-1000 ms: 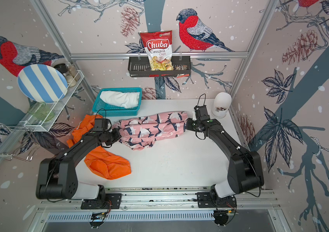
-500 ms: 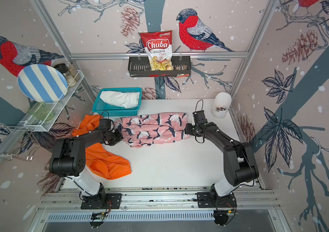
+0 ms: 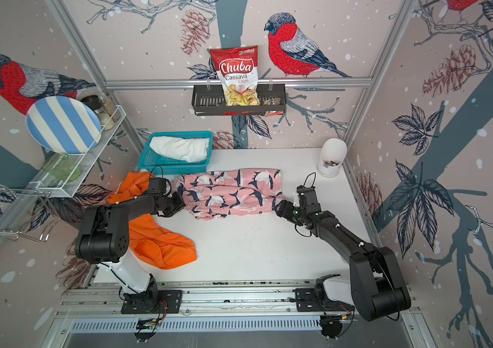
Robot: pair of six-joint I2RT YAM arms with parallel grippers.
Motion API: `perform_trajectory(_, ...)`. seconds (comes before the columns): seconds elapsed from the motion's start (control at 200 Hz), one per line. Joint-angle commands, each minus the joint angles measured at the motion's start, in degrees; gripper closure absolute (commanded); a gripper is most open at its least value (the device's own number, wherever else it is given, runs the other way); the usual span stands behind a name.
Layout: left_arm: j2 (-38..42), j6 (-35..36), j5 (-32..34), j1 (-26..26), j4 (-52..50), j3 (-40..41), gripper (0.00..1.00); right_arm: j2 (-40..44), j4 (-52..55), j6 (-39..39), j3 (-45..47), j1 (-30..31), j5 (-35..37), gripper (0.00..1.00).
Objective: Roll up the shorts
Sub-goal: Flatten out the shorts at the center of the board.
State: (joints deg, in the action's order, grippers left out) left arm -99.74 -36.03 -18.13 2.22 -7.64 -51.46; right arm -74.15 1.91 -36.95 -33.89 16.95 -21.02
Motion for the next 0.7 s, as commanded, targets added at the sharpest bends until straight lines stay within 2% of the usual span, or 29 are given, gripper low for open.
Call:
perform_trajectory(0.0,0.0,-0.2,1.0,0.3,-0.9,-0.1,1.00,-1.9,-17.7,-10.3,3.1,0.1,-8.7,0.22)
perform_trajectory(0.15,0.4,-0.2,1.0,0.4,-0.9,-0.1,1.00,-7.4,-35.2,-21.0,7.9,-0.3,-11.0,0.16)
perform_trajectory(0.285,0.7,-0.3,0.8,0.4,-1.0,-0.1,1.00,-12.5,-49.1,-29.4,10.9,-0.6,-8.9,0.13)
perform_trajectory(0.495,0.7,-0.1,0.4,0.5,-0.8,0.0,1.00,-21.1,-70.7,-39.3,14.2,-2.0,-7.5,0.23)
perform_trajectory(0.6,0.7,-0.2,0.1,0.5,-0.8,-0.3,1.00,-22.5,-77.2,-42.5,15.7,-2.3,-6.8,0.29)
perform_trajectory(0.695,1.1,-0.3,0.2,0.6,-1.1,-0.5,1.00,-21.5,-77.7,-42.5,16.2,-2.4,-6.4,0.30)
